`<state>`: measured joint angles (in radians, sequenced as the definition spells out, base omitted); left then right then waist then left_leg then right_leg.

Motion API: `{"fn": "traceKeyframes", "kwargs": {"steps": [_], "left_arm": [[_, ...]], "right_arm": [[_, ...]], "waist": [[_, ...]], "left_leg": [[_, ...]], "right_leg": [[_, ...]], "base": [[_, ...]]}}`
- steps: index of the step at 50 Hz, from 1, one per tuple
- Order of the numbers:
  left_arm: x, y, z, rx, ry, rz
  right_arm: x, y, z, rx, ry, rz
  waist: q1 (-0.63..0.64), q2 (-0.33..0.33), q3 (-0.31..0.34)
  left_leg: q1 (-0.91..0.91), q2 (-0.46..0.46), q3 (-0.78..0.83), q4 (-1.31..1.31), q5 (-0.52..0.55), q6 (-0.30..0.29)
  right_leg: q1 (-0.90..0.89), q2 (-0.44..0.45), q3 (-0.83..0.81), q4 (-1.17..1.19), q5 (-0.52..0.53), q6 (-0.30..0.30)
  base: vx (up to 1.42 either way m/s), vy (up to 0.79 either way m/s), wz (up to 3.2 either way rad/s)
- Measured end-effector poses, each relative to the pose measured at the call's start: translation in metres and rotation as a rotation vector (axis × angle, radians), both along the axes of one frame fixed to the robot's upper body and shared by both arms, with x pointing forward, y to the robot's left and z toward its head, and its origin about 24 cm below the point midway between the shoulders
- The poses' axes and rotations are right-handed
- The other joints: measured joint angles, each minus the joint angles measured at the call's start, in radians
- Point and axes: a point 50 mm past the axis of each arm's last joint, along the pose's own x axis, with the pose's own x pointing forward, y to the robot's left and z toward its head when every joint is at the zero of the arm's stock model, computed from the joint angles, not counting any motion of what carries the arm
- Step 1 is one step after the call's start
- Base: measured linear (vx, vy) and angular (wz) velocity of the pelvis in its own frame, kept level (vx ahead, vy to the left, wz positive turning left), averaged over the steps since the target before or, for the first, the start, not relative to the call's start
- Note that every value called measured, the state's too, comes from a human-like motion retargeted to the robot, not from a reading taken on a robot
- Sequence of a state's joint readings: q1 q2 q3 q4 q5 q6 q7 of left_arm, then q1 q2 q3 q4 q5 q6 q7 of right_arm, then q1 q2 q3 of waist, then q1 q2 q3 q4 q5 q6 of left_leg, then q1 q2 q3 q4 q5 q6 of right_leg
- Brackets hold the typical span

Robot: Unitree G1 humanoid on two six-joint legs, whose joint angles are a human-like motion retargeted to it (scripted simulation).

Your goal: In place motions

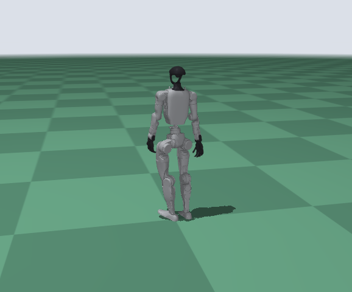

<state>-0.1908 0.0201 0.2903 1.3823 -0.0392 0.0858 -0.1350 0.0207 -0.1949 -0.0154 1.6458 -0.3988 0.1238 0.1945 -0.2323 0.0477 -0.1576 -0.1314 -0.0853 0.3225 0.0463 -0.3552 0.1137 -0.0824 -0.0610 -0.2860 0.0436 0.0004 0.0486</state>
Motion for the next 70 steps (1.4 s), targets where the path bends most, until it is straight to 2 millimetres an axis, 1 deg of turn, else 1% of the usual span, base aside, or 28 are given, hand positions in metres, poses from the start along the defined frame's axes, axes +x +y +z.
{"fn": "traceKeyframes", "kwargs": {"steps": [2,5,7,10,13,17,20,22,23,28,30,33,35,38,40,42,46,47,48,50,51,53,56,58,62,64,66,70], "left_arm": [[0.020,0.001,0.007,0.028,-0.072,-0.050],[0.037,0.004,0.014,0.076,-0.143,-0.098],[0.040,0.007,0.015,0.110,-0.162,-0.122],[0.031,0.009,0.012,0.129,-0.132,-0.153],[0.004,0.007,0.002,0.107,-0.021,-0.182],[-0.046,0.000,-0.010,0.033,0.180,-0.170],[-0.094,-0.007,-0.014,-0.034,0.349,-0.096],[-0.118,-0.010,-0.014,-0.061,0.420,-0.039],[-0.133,-0.012,-0.014,-0.076,0.463,0.001],[-0.199,-0.014,-0.006,-0.119,0.612,0.151],[-0.223,-0.015,-0.001,-0.129,0.670,0.187],[-0.249,-0.017,0.007,-0.143,0.741,0.214],[-0.261,-0.020,0.012,-0.155,0.778,0.225],[-0.266,-0.025,0.014,-0.169,0.801,0.232],[-0.261,-0.027,0.013,-0.171,0.795,0.229],[-0.248,-0.027,0.009,-0.162,0.772,0.214],[-0.209,-0.019,-0.003,-0.110,0.677,0.169],[-0.194,-0.016,-0.006,-0.095,0.638,0.152],[-0.174,-0.011,-0.010,-0.079,0.585,0.127],[-0.145,-0.004,-0.013,-0.057,0.504,0.090],[-0.124,0.000,-0.014,-0.042,0.445,0.063],[-0.086,0.008,-0.013,-0.013,0.336,0.013],[-0.035,0.014,-0.007,0.022,0.185,-0.063],[-0.007,0.016,0.000,0.054,0.096,-0.107],[0.035,0.018,0.013,0.124,-0.058,-0.181],[0.044,0.019,0.017,0.149,-0.103,-0.207],[0.046,0.018,0.018,0.162,-0.125,-0.230],[0.032,0.015,0.012,0.155,-0.090,-0.268]], "right_arm": [[-0.016,-0.009,0.004,-0.052,0.030,-0.067],[-0.031,-0.018,0.009,-0.107,0.057,-0.122],[-0.035,-0.020,0.010,-0.125,0.065,-0.133],[-0.032,-0.017,0.009,-0.122,0.061,-0.122],[-0.018,-0.007,0.004,-0.081,0.034,-0.082],[0.012,0.013,-0.003,0.016,-0.029,0.017],[0.048,0.032,-0.008,0.117,-0.106,0.160],[0.071,0.044,-0.008,0.165,-0.167,0.241],[0.087,0.052,-0.008,0.197,-0.216,0.293],[0.155,0.091,0.005,0.320,-0.452,0.438],[0.174,0.106,0.012,0.358,-0.530,0.455],[0.192,0.123,0.021,0.408,-0.611,0.441],[0.200,0.132,0.026,0.439,-0.649,0.423],[0.202,0.140,0.029,0.474,-0.671,0.408],[0.198,0.140,0.027,0.478,-0.664,0.414],[0.189,0.134,0.022,0.462,-0.634,0.421],[0.160,0.111,0.008,0.392,-0.524,0.412],[0.149,0.101,0.004,0.365,-0.479,0.399],[0.135,0.089,0.000,0.327,-0.420,0.378],[0.110,0.071,-0.006,0.272,-0.328,0.337],[0.094,0.059,-0.008,0.231,-0.267,0.297],[0.063,0.039,-0.008,0.160,-0.163,0.215],[0.023,0.015,-0.005,0.072,-0.049,0.082],[0.000,0.003,-0.001,0.017,0.003,0.004],[-0.033,-0.014,0.008,-0.081,0.068,-0.100],[-0.043,-0.018,0.011,-0.111,0.093,-0.118],[-0.048,-0.019,0.013,-0.127,0.109,-0.121],[-0.042,-0.013,0.010,-0.108,0.102,-0.100]], "waist": [[0.004,-0.001,0.002],[0.006,0.001,0.004],[0.005,0.005,0.006],[0.008,0.009,0.005],[0.018,0.013,0.002],[0.031,0.013,0.001],[0.037,0.013,0.001],[0.039,0.012,0.003],[0.042,0.010,0.004],[0.042,0.002,0.012],[0.041,0.000,0.015],[0.042,-0.001,0.019],[0.041,-0.002,0.021],[0.038,-0.001,0.021],[0.036,0.001,0.019],[0.034,0.002,0.017],[0.032,0.002,0.010],[0.033,0.002,0.008],[0.034,0.002,0.005],[0.033,0.001,0.001],[0.034,0.001,0.000],[0.035,0.000,0.000],[0.038,-0.007,0.004],[0.037,-0.012,0.006],[0.041,-0.015,0.013],[0.043,-0.014,0.015],[0.047,-0.013,0.017],[0.059,-0.010,0.018]], "left_leg": [[-0.002,-0.002,-0.002,0.001,0.000,0.000],[-0.004,-0.002,-0.003,0.003,0.000,0.000],[-0.005,-0.002,-0.003,0.003,0.001,0.000],[-0.007,-0.003,-0.005,0.003,0.003,0.000],[-0.011,-0.005,-0.011,0.006,0.005,0.001],[-0.015,-0.010,-0.023,0.008,0.010,0.002],[-0.018,-0.015,-0.036,0.010,0.014,0.003],[-0.019,-0.019,-0.043,0.010,0.016,0.003],[-0.019,-0.021,-0.046,0.010,0.018,0.003],[-0.018,-0.032,-0.064,0.009,0.027,0.004],[-0.013,-0.035,-0.066,0.007,0.030,0.003],[-0.008,-0.035,-0.062,0.006,0.031,0.002],[-0.005,-0.035,-0.057,0.005,0.030,0.002],[-0.001,-0.032,-0.048,0.003,0.027,0.001],[-0.001,-0.028,-0.039,0.002,0.025,0.000],[-0.001,-0.025,-0.032,0.001,0.022,0.000],[-0.004,-0.020,-0.019,-0.001,0.018,0.000],[-0.005,-0.019,-0.017,-0.001,0.017,0.001],[-0.008,-0.018,-0.015,0.000,0.016,0.001],[-0.010,-0.017,-0.014,0.000,0.015,0.001],[-0.013,-0.016,-0.015,0.002,0.014,0.002],[-0.018,-0.015,-0.016,0.005,0.013,0.002],[-0.024,-0.015,-0.022,0.010,0.014,0.003],[-0.024,-0.017,-0.026,0.010,0.015,0.004],[-0.027,-0.019,-0.033,0.013,0.018,0.006],[-0.024,-0.020,-0.035,0.012,0.018,0.006],[-0.023,-0.020,-0.037,0.012,0.019,0.006],[-0.021,-0.022,-0.043,0.014,0.020,0.006]], "right_leg": [[0.000,-0.003,-0.003,0.000,-0.001,0.000],[0.000,-0.005,-0.006,0.000,-0.002,0.000],[0.001,-0.006,-0.008,0.000,-0.003,0.000],[0.001,-0.007,-0.012,0.000,-0.004,0.000],[0.003,-0.010,-0.022,-0.001,-0.005,0.000],[0.008,-0.015,-0.035,-0.001,-0.008,-0.001],[0.014,-0.019,-0.044,-0.002,-0.011,-0.002],[0.016,-0.022,-0.047,-0.002,-0.013,-0.002],[0.018,-0.023,-0.049,-0.002,-0.013,-0.002],[0.026,-0.026,-0.046,0.000,-0.016,-0.003],[0.029,-0.027,-0.042,0.001,-0.017,-0.004],[0.030,-0.028,-0.037,0.003,-0.016,-0.004],[0.030,-0.027,-0.032,0.004,-0.015,-0.005],[0.024,-0.025,-0.019,0.005,-0.012,-0.004],[0.019,-0.022,-0.011,0.006,-0.010,-0.004],[0.013,-0.020,-0.004,0.007,-0.007,-0.003],[0.004,-0.019,-0.001,0.006,-0.003,-0.001],[0.002,-0.019,0.000,0.006,-0.002,0.000],[-0.002,-0.019,-0.001,0.006,-0.001,0.001],[-0.004,-0.019,-0.001,0.005,0.000,0.002],[-0.006,-0.019,-0.004,0.005,0.000,0.003],[-0.007,-0.019,-0.009,0.004,0.000,0.004],[-0.003,-0.023,-0.021,0.002,-0.002,0.005],[0.000,-0.025,-0.028,0.001,-0.003,0.005],[0.006,-0.029,-0.040,0.001,-0.008,0.005],[0.010,-0.030,-0.044,0.001,-0.009,0.004],[0.013,-0.031,-0.047,0.001,-0.011,0.004],[0.020,-0.033,-0.055,0.001,-0.014,0.004]], "base": [[0.00,0.00,0.00],[0.00,0.00,0.00],[0.00,0.00,0.00],[0.00,0.00,0.00],[-0.01,0.02,0.13],[-0.03,0.03,0.25],[-0.03,0.03,0.33],[-0.03,0.03,0.28],[-0.04,0.03,0.31],[-0.03,0.03,0.32],[-0.01,0.01,0.09],[0.00,0.00,0.00],[-0.01,0.00,-0.09],[-0.01,0.00,-0.24],[-0.02,0.00,-0.31],[-0.04,0.00,-0.32],[-0.07,-0.01,-0.24],[-0.08,-0.02,-0.19],[-0.09,-0.02,-0.16],[-0.09,-0.01,-0.10],[-0.10,0.01,-0.04],[-0.10,0.02,0.01],[-0.09,0.02,0.09],[-0.07,0.01,0.11],[0.00,0.00,0.00],[0.00,0.00,0.00],[0.00,0.00,0.00],[0.00,0.00,0.00]]}}
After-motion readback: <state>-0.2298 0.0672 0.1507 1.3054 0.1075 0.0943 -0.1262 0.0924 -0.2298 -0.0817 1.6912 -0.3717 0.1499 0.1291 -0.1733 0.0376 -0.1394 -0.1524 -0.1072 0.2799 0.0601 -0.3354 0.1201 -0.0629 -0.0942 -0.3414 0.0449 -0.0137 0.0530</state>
